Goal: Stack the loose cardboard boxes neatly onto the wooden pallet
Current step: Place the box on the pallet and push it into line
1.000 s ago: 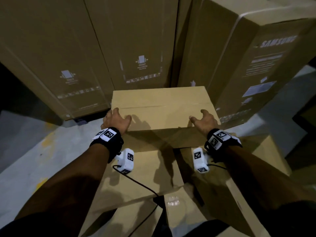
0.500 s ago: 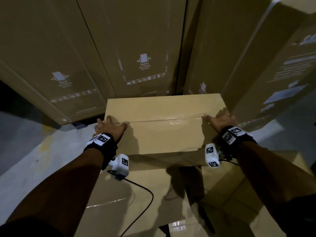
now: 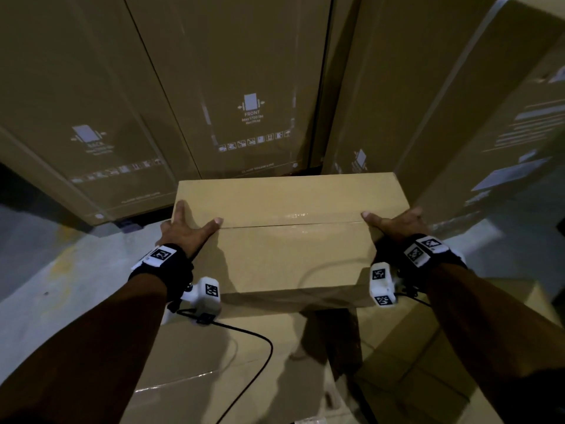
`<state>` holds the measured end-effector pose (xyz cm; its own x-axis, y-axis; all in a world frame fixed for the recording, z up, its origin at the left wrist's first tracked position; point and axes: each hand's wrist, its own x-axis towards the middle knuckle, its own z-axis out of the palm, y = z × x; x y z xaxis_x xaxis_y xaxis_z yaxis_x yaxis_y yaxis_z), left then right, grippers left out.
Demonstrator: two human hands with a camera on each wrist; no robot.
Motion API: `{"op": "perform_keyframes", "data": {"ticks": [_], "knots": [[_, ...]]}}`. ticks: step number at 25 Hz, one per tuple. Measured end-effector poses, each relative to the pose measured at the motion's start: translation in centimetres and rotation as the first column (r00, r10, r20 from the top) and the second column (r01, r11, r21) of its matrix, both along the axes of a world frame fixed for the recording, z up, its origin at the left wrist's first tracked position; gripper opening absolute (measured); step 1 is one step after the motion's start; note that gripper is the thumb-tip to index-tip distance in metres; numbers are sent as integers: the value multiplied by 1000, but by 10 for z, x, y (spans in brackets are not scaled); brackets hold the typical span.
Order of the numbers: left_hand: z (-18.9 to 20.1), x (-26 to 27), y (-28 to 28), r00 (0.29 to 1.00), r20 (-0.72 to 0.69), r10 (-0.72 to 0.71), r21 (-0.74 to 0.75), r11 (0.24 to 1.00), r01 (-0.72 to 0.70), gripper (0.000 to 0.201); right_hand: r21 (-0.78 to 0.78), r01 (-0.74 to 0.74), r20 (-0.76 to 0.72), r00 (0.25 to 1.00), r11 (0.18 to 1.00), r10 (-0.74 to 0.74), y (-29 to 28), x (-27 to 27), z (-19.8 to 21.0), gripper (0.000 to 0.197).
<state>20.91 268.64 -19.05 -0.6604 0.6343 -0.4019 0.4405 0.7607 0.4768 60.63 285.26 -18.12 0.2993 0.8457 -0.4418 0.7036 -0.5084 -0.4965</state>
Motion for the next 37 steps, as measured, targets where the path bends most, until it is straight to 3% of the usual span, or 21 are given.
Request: {"op": "perform_keyframes", "data": {"ticks": [8, 10, 13, 17, 21, 26, 31, 34, 37], "knots": [[-4, 2, 2, 998, 28, 63, 57, 996, -64, 110, 9, -35, -40, 999, 999, 36, 3, 4, -1, 119], [-4, 0, -7, 993, 66, 99, 79, 991, -104, 113, 10, -34, -41, 999, 999, 34, -3, 0, 5, 129], [4, -1, -41, 983, 87, 160, 91, 982, -168, 122, 27, -64, -29, 997, 998, 65, -28, -6, 8, 129], [34, 6, -109, 973, 18, 232, 62, 971, -232, 111, 15, -98, -37, 994, 995, 98, -80, -11, 16, 129], [71, 24, -206, 945, -53, 322, 53, 946, -319, 109, 22, -185, -36, 982, 983, 185, -149, -20, 42, 115], [98, 53, -357, 882, -113, 458, 58, 889, -455, 104, 63, -337, -37, 940, 940, 339, -253, -40, 64, 114], [80, 70, -549, 763, -56, 644, 135, 762, -634, 115, 78, -544, -56, 834, 835, 548, -371, -75, 68, 113], [56, 89, -683, 685, 57, 726, 213, 661, -719, 115, 106, -662, -91, 737, 742, 670, -452, -99, 67, 108], [48, 142, -805, 556, 82, 827, 274, 518, -810, 114, 142, -773, -91, 612, 619, 786, -540, -115, 67, 113]]}}
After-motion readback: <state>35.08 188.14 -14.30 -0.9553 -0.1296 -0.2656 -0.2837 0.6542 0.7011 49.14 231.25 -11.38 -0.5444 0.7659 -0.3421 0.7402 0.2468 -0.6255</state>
